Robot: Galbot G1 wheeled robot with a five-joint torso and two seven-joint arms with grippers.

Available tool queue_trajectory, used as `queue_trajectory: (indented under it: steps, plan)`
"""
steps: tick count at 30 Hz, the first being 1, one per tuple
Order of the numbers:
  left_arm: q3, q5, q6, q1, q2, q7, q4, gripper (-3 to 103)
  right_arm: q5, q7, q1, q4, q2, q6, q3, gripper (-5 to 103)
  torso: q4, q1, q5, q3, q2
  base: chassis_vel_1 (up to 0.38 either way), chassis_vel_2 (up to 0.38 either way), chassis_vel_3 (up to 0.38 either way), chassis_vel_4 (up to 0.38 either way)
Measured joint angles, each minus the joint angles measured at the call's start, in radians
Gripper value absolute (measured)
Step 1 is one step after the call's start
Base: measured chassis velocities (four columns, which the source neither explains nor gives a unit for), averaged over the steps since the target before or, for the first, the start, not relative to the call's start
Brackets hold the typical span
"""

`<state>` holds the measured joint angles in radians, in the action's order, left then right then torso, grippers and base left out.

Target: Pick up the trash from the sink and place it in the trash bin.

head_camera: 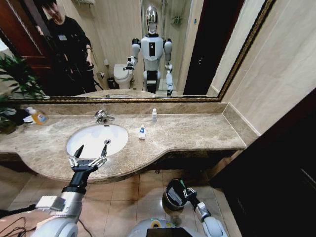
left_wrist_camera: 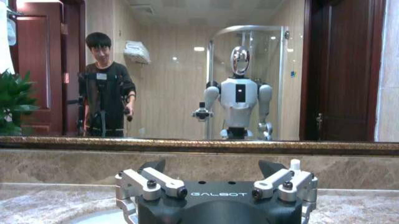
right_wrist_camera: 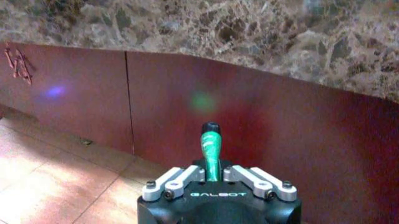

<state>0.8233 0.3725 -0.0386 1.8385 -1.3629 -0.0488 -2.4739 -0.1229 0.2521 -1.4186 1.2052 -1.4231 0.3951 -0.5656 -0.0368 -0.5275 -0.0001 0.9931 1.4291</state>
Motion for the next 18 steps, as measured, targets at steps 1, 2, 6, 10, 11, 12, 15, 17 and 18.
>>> queue_trajectory:
  steps: [1,2,6,10,11,12,15,17,18]
  plan:
    - [0.0,0.0,0.0,0.0,0.0,0.0,0.0,100,0.0,-0.001,0.003,-0.009,0.002,0.004,0.001,10,0.0,0.0,0.0,0.0,0.0,0.0,0.0,0.0,0.0]
    - [0.0,0.0,0.0,0.0,0.0,0.0,0.0,100,0.0,-0.001,0.003,-0.009,0.002,0.004,0.001,10,0.0,0.0,0.0,0.0,0.0,0.0,0.0,0.0,0.0]
    - [0.0,0.0,0.0,0.0,0.0,0.0,0.0,100,-0.004,-0.004,0.006,-0.017,-0.001,0.009,0.002,10,0.0,0.0,0.0,0.0,0.0,0.0,0.0,0.0,0.0]
    - [0.0,0.0,0.0,0.0,0.0,0.0,0.0,100,-0.024,-0.029,0.0,-0.013,-0.007,0.011,0.006,17,0.0,0.0,0.0,0.0,0.0,0.0,0.0,0.0,0.0]
    - [0.0,0.0,0.0,0.0,0.0,0.0,0.0,100,-0.029,-0.041,0.0,-0.013,-0.009,0.012,0.009,22,0.0,0.0,-0.0001,0.0,0.0,0.0,0.0,0.0,0.0]
    - [0.0,0.0,0.0,0.0,0.0,0.0,0.0,100,-0.034,-0.049,-0.002,-0.012,-0.013,0.012,0.01,28,0.0,0.0,0.0,0.0,0.0,0.0,0.0,0.0,0.0]
    - [0.0,0.0,0.0,0.0,0.0,0.0,0.0,100,-0.041,-0.056,-0.004,-0.013,-0.017,0.012,0.01,33,0.0001,0.0,0.0001,0.0,0.0,0.0,0.0,0.0,0.0]
    - [0.0,0.0,0.0,0.0,0.0,0.0,0.0,100,-0.043,-0.062,-0.004,-0.015,-0.018,0.015,0.01,38,0.0,0.0,0.0001,0.0,0.0,0.0,0.0,0.0,0.0]
    - [0.0,0.0,0.0,0.0,0.0,0.0,0.0,100,-0.044,-0.064,-0.004,-0.016,-0.018,0.015,0.011,44,0.0,0.0,0.0,0.0,0.0,0.0,0.0,0.0,0.0]
